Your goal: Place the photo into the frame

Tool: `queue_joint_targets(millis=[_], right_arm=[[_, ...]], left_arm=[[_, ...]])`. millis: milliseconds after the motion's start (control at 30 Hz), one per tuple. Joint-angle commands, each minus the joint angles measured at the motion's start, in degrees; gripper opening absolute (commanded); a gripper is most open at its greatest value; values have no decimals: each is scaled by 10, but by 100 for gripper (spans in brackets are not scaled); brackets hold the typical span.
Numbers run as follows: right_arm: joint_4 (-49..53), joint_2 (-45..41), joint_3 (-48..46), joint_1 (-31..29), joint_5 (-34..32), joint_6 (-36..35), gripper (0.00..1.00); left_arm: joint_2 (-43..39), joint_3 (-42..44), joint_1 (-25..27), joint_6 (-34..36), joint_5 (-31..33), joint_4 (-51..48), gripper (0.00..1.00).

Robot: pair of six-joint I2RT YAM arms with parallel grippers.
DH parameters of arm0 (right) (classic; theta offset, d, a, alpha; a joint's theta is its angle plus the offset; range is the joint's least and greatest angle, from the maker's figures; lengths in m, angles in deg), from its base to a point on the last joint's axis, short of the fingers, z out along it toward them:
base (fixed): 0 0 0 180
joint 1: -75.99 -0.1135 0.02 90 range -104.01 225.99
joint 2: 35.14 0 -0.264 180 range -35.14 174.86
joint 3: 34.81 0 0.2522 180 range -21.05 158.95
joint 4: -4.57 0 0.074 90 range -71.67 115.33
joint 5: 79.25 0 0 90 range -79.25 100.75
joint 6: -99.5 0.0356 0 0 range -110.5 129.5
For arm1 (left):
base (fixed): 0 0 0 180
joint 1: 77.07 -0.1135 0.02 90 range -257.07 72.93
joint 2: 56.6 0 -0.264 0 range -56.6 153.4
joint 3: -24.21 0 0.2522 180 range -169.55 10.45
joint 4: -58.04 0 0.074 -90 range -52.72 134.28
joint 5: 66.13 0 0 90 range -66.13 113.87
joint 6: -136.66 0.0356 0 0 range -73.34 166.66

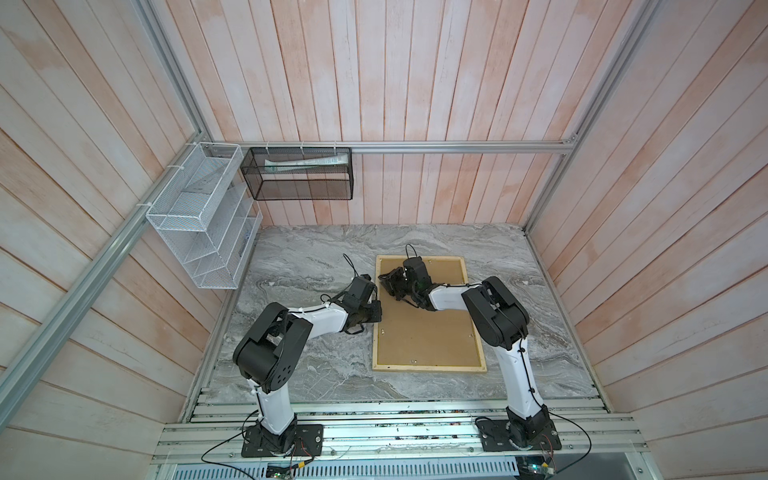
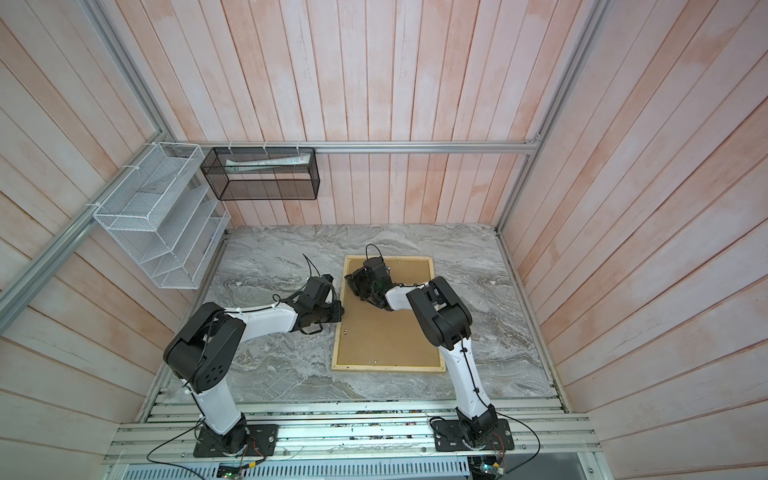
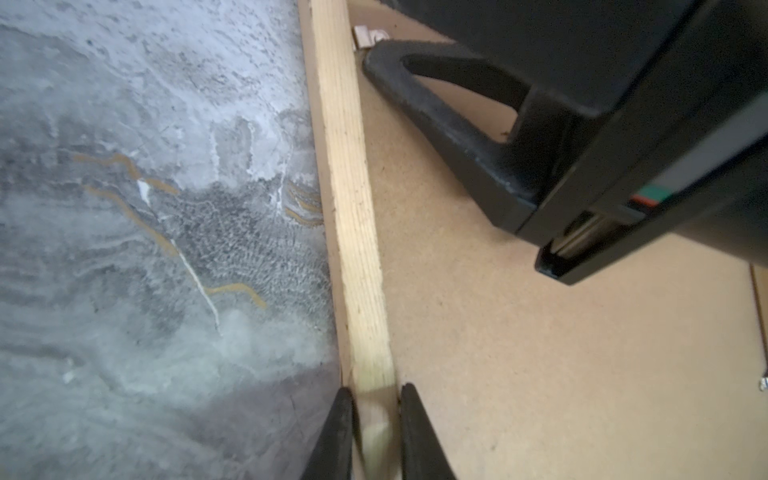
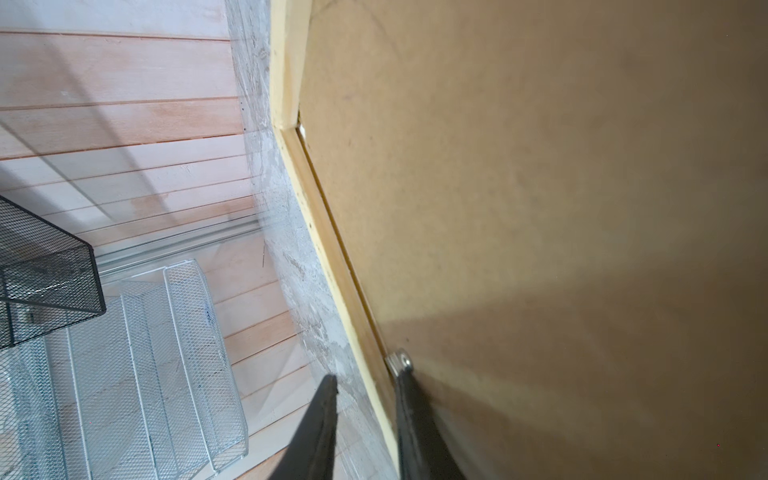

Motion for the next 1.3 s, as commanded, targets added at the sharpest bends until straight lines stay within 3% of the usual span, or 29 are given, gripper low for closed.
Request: queue_joint_targets(millis=[0, 367, 500, 700, 800, 1100, 1267], right_arm=[[43, 64, 11, -10, -14, 16, 27], [-5, 52, -4, -7, 7, 5, 26], [-6, 11, -6, -5, 31, -64, 24], [43, -78, -28, 4, -10, -190, 24], [66, -86, -15, 18, 1, -242, 24], [267, 23, 185, 45, 92, -443, 23], [340, 75, 256, 47, 107, -505, 21]], left_arm=[[16, 17, 37, 8, -108, -20, 9], [11, 19, 33, 4, -89, -31, 8], [10, 22, 21, -4, -81, -34, 8], [6, 29, 11, -2, -78, -34, 8], [5, 29, 11, 5, -83, -34, 8], [8, 14, 11, 36, -84, -57, 7], [4, 15, 11, 36, -85, -59, 7]])
